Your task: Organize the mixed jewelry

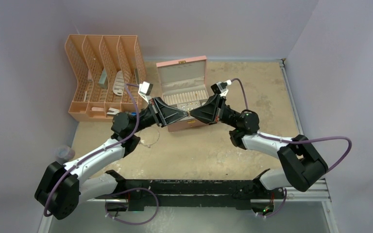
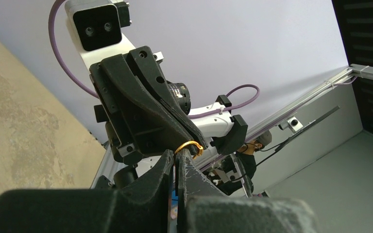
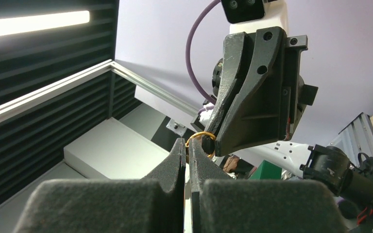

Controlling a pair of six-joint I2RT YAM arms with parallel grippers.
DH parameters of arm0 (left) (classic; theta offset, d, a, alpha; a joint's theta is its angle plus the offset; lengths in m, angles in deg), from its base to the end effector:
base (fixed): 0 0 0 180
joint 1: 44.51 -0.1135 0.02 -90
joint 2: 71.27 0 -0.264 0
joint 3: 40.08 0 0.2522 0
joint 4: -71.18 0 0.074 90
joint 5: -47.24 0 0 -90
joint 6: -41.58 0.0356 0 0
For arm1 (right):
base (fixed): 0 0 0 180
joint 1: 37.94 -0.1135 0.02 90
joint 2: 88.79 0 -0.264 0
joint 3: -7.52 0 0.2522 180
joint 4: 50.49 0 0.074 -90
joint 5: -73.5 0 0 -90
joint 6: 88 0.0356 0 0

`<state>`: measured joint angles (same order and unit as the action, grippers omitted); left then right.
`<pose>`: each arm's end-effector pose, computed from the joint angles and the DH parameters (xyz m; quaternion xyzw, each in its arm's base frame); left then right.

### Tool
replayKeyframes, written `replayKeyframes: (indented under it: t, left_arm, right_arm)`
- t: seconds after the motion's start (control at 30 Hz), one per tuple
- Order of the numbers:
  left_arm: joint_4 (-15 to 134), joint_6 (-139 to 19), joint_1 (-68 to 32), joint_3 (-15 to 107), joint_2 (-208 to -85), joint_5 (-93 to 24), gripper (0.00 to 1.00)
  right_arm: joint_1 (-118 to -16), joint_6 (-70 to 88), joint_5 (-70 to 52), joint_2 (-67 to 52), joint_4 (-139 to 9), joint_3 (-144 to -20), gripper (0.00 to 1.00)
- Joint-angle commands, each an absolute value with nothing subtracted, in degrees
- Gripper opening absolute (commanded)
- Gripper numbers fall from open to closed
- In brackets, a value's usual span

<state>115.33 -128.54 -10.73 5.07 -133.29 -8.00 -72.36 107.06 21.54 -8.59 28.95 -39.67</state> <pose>0.1793 -0.1443 0.3208 0.0391 0.5570 -0.7678 0.3141 0.1995 0.1633 0.3102 -0.0441 0.4612 0.8655 0.1905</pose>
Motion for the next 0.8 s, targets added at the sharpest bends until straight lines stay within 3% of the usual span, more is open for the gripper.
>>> replayKeyframes:
  t: [0.0,0.13,0.33,0.53,0.77]
  left_arm:
    - [123.66,-128.74,-10.32,7.56,-131.76,-7.96,0.0]
    - [122.29,-127.95,-10.33,7.34,-131.08,-8.66,0.0]
    - [116.18,-124.71,-10.37,6.2,-127.56,-11.77,0.0]
    - [97.5,-118.76,-10.36,6.25,-121.78,-20.29,0.0]
    - [82.35,-116.58,-10.4,7.82,-119.4,-26.34,0.0]
  right_arm:
    - [-72.28,105.05,22.15,-8.79,32.3,-38.87,0.0]
    - [-72.16,104.7,23.06,-9.05,30.89,-38.61,0.0]
    - [-71.09,101.44,22.53,-10.86,26.95,-38.85,0.31]
    - [-68.98,94.47,20.26,-16.13,15.91,-36.89,0.53]
    - [-68.49,74.37,12.93,-24.69,-7.77,-40.16,0.65]
